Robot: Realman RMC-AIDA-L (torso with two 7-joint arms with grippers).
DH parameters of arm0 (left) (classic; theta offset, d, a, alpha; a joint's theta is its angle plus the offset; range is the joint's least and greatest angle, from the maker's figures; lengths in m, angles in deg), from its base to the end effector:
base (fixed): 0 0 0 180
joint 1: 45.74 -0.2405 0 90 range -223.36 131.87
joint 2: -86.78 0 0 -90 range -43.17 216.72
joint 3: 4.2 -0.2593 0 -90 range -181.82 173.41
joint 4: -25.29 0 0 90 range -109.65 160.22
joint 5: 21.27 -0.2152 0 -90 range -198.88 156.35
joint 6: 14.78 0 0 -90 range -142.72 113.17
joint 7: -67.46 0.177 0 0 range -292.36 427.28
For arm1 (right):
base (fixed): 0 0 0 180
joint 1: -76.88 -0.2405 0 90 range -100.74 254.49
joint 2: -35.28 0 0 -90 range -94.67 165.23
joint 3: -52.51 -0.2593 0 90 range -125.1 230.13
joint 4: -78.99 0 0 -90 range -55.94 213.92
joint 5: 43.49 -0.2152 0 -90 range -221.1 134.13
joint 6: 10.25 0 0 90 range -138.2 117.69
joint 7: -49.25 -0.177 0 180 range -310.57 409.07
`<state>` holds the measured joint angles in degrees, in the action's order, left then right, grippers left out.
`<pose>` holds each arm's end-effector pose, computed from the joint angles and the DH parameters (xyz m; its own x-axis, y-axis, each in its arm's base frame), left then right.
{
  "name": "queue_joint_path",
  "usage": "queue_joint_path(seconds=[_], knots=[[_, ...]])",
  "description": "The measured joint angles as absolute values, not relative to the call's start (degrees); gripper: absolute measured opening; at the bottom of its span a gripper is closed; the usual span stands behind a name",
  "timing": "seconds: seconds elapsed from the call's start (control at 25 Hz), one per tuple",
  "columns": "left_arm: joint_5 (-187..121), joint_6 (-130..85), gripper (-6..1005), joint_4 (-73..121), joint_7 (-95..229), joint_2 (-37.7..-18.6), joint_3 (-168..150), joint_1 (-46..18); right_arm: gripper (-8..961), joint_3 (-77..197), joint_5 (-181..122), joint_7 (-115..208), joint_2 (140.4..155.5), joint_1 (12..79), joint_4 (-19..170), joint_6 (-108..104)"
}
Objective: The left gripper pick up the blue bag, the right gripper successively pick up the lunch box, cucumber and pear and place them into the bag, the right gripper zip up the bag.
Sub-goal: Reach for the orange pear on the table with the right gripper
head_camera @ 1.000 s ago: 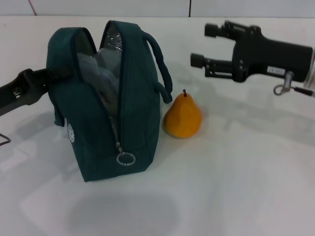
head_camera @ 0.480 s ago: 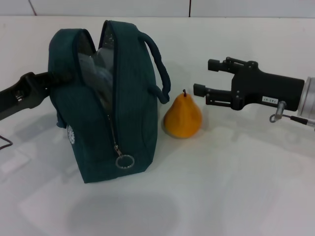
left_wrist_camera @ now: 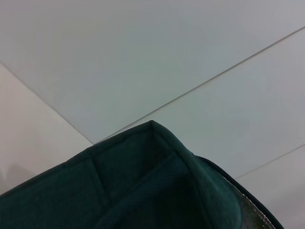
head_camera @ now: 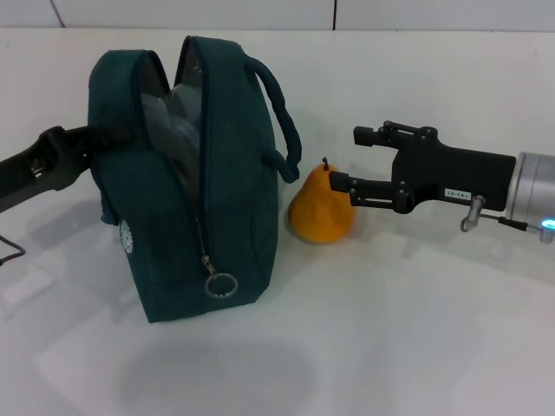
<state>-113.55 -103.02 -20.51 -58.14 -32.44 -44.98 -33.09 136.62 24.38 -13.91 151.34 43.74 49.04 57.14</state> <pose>-0.3051 0.3083 0.0369 -0.0563 0.6826 0.7286 0.8986 -0.2834 0.3349 0.1941 0.3766 -0.0850 0.8184 -0.1151 -0.5630 -0.2994 -0.9217 -0.2468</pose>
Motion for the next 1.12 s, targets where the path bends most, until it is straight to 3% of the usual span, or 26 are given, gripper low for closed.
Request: queue_joint_path(seconds=[0.84,1.12], knots=[[-113.6,-103.0,46,-20.3,-58.1,-32.67,-45.0,-33.0,750,147.7,14.2,-8.3,151.46,38.6,53.2,50.6],[-113.4,-102.7,46,-19.8,-58.0,-32.54,-45.0,-32.9,597,147.5,14.1,-8.2,151.46,38.1,53.1,49.9]])
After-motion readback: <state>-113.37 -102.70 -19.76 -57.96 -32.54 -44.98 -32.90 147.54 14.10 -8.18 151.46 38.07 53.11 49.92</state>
